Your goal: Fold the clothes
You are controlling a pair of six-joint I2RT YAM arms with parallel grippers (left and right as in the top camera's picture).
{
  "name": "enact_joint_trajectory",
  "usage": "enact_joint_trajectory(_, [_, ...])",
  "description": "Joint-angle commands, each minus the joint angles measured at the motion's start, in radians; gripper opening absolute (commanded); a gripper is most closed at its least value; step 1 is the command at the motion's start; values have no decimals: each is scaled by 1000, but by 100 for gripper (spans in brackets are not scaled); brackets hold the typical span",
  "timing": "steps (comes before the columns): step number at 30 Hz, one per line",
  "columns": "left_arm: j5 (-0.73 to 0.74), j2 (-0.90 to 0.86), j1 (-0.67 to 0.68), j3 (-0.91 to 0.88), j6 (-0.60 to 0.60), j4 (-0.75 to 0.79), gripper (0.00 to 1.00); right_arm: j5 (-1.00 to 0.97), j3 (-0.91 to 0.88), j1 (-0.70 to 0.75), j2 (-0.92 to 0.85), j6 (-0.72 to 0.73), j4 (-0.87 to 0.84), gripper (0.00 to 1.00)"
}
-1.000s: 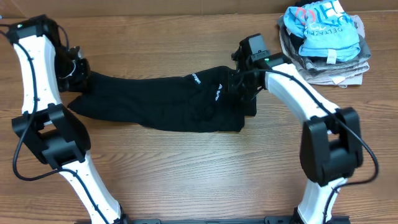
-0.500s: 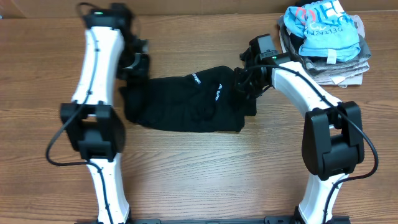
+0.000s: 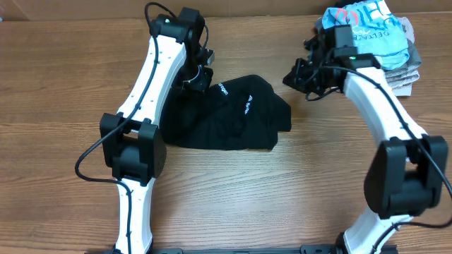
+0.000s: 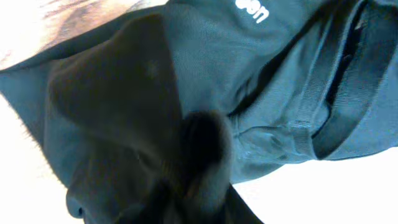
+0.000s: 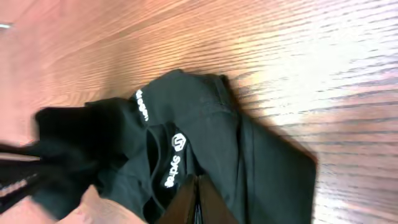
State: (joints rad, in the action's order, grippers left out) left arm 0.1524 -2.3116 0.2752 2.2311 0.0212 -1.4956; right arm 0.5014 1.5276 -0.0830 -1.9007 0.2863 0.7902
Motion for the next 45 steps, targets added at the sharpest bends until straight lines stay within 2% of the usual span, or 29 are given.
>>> enact_joint_trajectory(1, [55, -35, 1, 9, -14, -2, 69, 22, 6, 3, 23, -29, 21, 14])
enact_joint_trajectory(3, [52, -36, 0, 9, -8, -2, 88, 8, 6, 8, 23, -28, 37, 27])
enact_joint_trajectory(5, [46, -35, 0, 11, 13, -2, 98, 5, 5, 12, 23, -28, 50, 36])
enact_joint_trajectory(9, [18, -35, -16, 51, 21, -32, 100, 5, -5, 13, 23, -28, 78, 53])
enact_joint_trajectory(15, [-7, -35, -62, 238, 45, -142, 100, 9, -66, 11, 23, -28, 91, 69])
enact_joint_trajectory(24, [-65, -33, -92, 487, 58, -194, 100, 32, -211, 11, 23, -103, 70, 83])
enact_joint_trajectory(31, [-86, -33, -93, 529, 93, -189, 100, 31, -213, 11, 23, -174, 52, 98])
enact_joint_trajectory(37, [-125, -33, -93, 565, 99, -167, 100, -3, -214, 12, 23, -201, 41, 100])
enact_joint_trajectory(45, [-128, -21, -94, 743, 98, -194, 100, -14, -214, 13, 23, -209, 42, 100])
